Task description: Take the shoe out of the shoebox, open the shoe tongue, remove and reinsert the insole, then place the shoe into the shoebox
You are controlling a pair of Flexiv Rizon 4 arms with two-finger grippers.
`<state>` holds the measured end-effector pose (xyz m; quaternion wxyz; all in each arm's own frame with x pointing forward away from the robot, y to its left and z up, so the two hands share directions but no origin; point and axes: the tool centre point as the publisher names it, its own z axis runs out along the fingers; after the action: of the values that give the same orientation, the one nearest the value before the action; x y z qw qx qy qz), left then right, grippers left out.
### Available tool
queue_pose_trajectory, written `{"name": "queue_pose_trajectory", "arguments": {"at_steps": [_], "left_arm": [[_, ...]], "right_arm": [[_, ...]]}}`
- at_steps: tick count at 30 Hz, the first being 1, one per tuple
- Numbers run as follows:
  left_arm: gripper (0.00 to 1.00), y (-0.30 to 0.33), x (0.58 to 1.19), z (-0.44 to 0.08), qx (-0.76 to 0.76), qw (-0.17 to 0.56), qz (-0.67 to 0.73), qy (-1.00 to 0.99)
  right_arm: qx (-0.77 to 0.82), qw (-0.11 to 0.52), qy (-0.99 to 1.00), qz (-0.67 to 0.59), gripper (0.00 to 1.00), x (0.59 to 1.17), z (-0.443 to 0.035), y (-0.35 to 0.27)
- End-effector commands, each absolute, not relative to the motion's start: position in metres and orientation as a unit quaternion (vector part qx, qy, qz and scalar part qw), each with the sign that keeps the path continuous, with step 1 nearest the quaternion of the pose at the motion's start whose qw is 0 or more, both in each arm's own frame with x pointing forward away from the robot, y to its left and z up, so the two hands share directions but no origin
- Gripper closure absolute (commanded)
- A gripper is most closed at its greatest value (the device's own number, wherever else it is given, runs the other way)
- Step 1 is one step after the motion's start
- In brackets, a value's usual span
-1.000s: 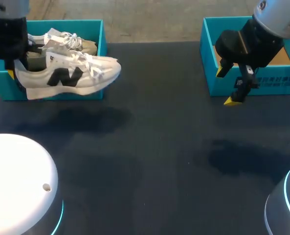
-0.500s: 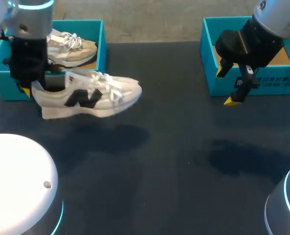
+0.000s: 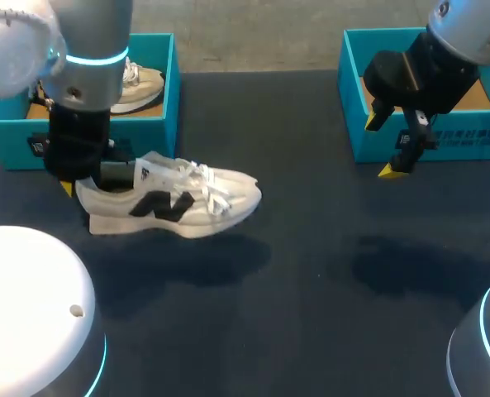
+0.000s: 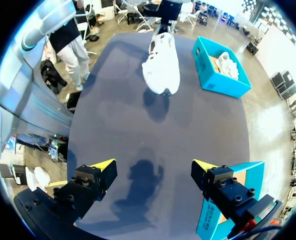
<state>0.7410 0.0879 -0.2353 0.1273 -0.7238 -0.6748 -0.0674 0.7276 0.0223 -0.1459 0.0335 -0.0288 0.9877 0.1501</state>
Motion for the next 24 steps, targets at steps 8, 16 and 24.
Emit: {"name": "queue_pose_trajectory", "arguments": {"at_steps": [8,16,24], "left_arm": [[1.00,0.056,0.721,-0.260,-0.732,0.111,-0.048,-0.671],[1.00,0.030,0.708,-0.272,-0.732,0.109,-0.053,-0.671],[1.00,0.018,0.706,-0.293,-0.728,0.104,-0.050,-0.676]], "right_arm": [[-0.028,0.033,0.988,0.149,0.00,0.729,-0.147,0.024],[-0.028,0.033,0.988,0.149,0.00,0.729,-0.147,0.024],[-0.028,0.033,0.988,0.149,0.00,0.729,-0.147,0.024]]}}
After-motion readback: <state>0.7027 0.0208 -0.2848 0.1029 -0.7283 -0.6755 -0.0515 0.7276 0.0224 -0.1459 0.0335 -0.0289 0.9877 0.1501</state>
